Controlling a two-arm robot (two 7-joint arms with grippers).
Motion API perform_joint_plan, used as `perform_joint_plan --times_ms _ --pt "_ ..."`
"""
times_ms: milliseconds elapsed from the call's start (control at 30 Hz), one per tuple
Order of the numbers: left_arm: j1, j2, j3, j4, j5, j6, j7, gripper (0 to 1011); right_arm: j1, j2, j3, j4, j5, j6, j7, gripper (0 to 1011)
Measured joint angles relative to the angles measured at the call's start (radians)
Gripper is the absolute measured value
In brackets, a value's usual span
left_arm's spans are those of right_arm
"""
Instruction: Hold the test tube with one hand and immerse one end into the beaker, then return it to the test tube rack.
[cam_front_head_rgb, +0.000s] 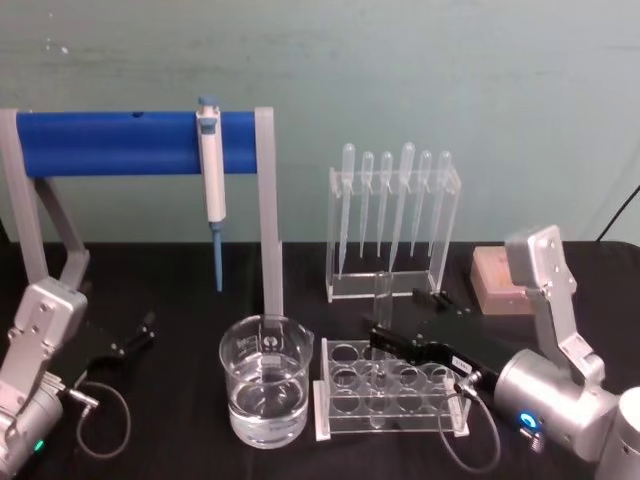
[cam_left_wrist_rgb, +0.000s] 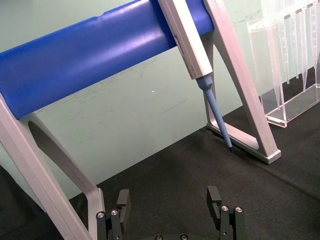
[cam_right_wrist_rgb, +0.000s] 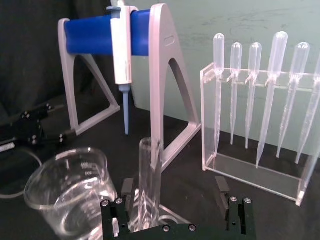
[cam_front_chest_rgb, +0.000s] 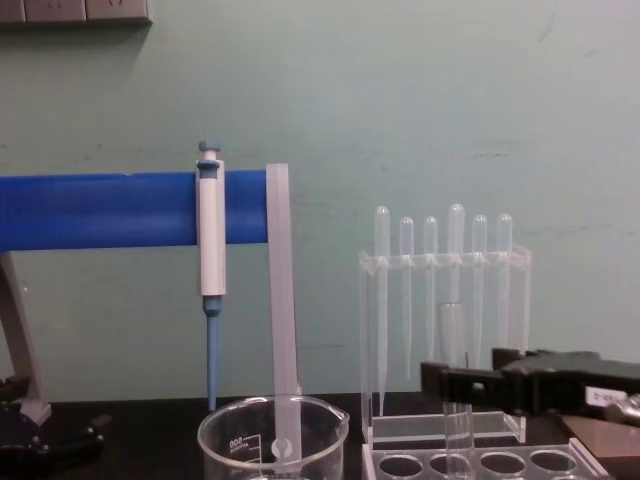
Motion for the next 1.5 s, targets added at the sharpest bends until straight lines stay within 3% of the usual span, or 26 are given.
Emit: perform_joint_plan --times_ms 333,533,1200,1500 --pt "0.0 0.0 0.0 0.0 0.0 0.0 0.0 1000 0.07 -0.062 0.001 0.062 0.024 0.071 0.023 1002" --pt "0.0 0.0 0.0 0.0 0.0 0.0 0.0 1000 0.091 -0.077 0.001 0.075 0.043 0.108 0.025 908" --pt "0.0 0.0 0.0 0.0 0.0 0.0 0.0 1000 0.1 -0.072 -0.009 0.072 0.048 0.117 0.014 274" --pt "0.0 0.0 0.0 0.0 0.0 0.0 0.0 1000 0.092 -0.064 -0.011 0.051 0.03 0.102 0.009 138"
